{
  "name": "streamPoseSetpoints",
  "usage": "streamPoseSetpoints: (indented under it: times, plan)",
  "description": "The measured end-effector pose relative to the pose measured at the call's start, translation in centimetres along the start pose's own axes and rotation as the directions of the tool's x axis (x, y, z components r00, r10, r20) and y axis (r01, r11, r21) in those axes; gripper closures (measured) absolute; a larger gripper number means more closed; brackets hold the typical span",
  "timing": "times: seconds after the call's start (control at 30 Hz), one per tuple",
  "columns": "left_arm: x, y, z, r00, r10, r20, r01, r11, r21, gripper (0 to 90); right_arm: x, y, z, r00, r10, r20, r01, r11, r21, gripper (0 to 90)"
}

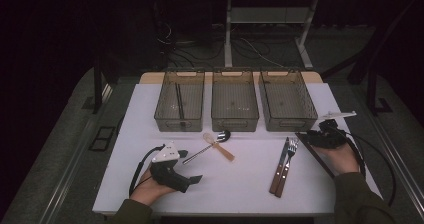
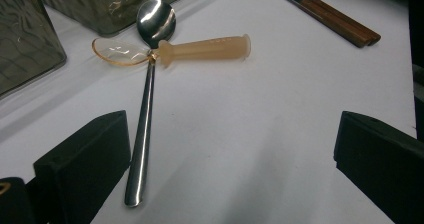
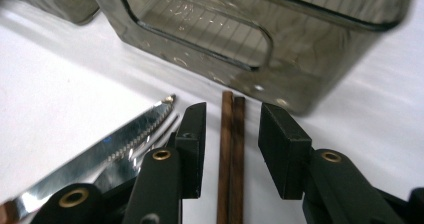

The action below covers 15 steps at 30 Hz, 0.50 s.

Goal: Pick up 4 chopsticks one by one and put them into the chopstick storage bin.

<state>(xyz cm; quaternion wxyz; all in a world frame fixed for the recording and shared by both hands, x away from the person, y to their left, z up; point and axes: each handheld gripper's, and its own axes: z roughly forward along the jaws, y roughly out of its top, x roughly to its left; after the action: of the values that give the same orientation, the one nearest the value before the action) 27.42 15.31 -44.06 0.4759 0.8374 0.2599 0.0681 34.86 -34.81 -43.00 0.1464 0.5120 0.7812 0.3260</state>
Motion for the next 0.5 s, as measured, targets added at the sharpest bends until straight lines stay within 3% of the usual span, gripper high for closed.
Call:
streamPoseSetpoints:
  times: [0.17, 0.3, 0.5]
  plan:
    - [0.0, 0.0, 0.0, 1.0000, 0.003, 0.006, -0.003, 1.0000, 0.002, 0.9, -0.2, -1.1, -1.6, 0.9989, -0.014, -0.045, 0.014, 1.000, -0.005, 65.1]
    - [0.2, -0.1, -0.2, 1.0000, 0.003, 0.008, -0.003, 1.0000, 0.003, 0.9, -0.1, -2.2, -2.8, 0.9976, -0.049, -0.048, 0.050, 0.999, 0.009, 68.2]
    - [0.5, -0.1, -0.5, 1.0000, -0.001, 0.001, 0.001, 1.0000, 0.000, 0.9, -0.2, -4.1, -4.5, 0.9973, -0.053, -0.051, 0.054, 0.998, 0.026, 70.6]
